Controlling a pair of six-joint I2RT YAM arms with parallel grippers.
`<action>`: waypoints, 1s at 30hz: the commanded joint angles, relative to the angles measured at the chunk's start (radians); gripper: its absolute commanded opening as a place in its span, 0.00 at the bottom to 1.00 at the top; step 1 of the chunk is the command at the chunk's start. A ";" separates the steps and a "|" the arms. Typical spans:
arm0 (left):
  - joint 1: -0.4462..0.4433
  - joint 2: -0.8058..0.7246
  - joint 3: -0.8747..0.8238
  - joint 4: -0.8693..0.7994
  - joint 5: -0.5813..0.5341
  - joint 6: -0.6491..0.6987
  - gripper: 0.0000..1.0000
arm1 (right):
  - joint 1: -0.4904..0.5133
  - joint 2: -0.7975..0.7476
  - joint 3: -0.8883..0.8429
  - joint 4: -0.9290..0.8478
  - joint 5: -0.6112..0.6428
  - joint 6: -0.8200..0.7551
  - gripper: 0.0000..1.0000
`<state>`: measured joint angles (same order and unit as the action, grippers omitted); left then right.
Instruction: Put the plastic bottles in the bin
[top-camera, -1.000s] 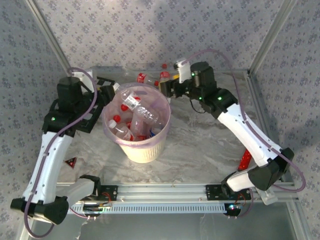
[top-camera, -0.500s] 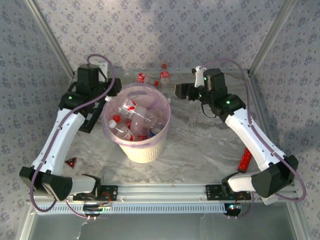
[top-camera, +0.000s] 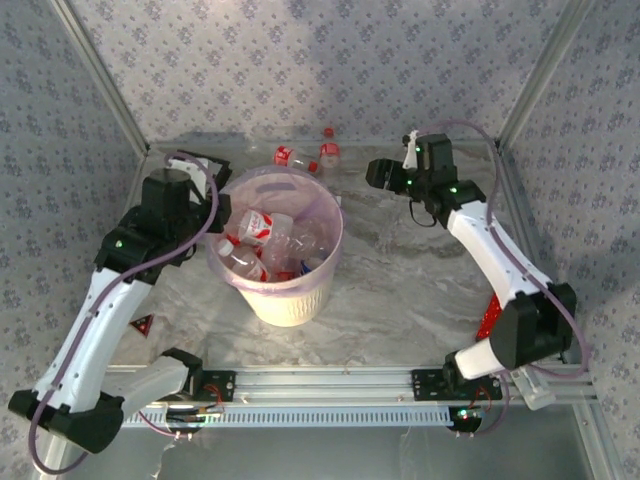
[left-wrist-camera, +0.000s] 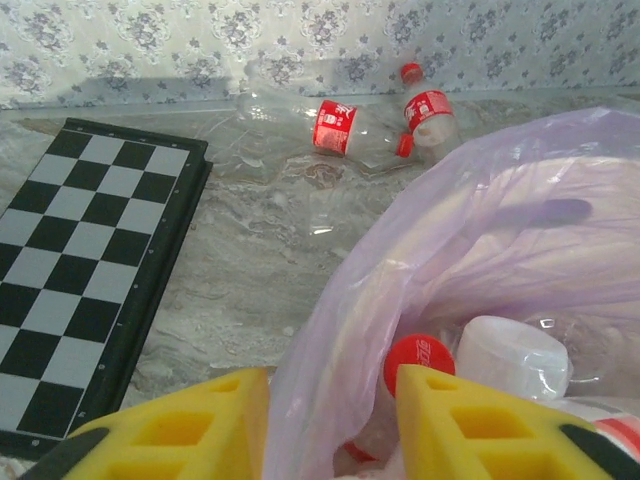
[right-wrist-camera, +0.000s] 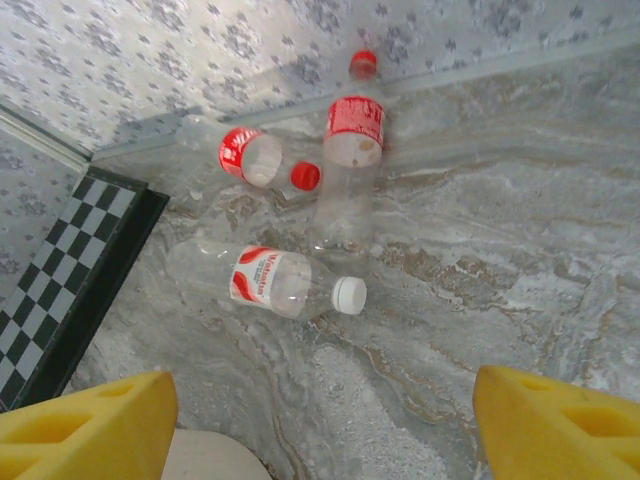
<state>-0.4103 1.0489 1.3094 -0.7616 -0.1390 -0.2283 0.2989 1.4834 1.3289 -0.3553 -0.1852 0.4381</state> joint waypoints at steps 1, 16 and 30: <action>-0.008 0.045 -0.023 -0.055 0.034 0.014 0.43 | -0.002 0.089 0.034 0.018 -0.027 0.054 0.80; 0.076 0.056 0.087 -0.047 0.142 -0.034 0.67 | 0.025 0.501 0.160 0.194 -0.261 0.225 0.85; -0.039 0.117 0.009 0.037 0.174 -0.130 0.52 | -0.187 0.226 -0.023 0.057 -0.336 0.129 0.90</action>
<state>-0.4049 1.1526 1.3479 -0.7494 0.0021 -0.3134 0.1837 1.8164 1.3285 -0.2161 -0.4812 0.6201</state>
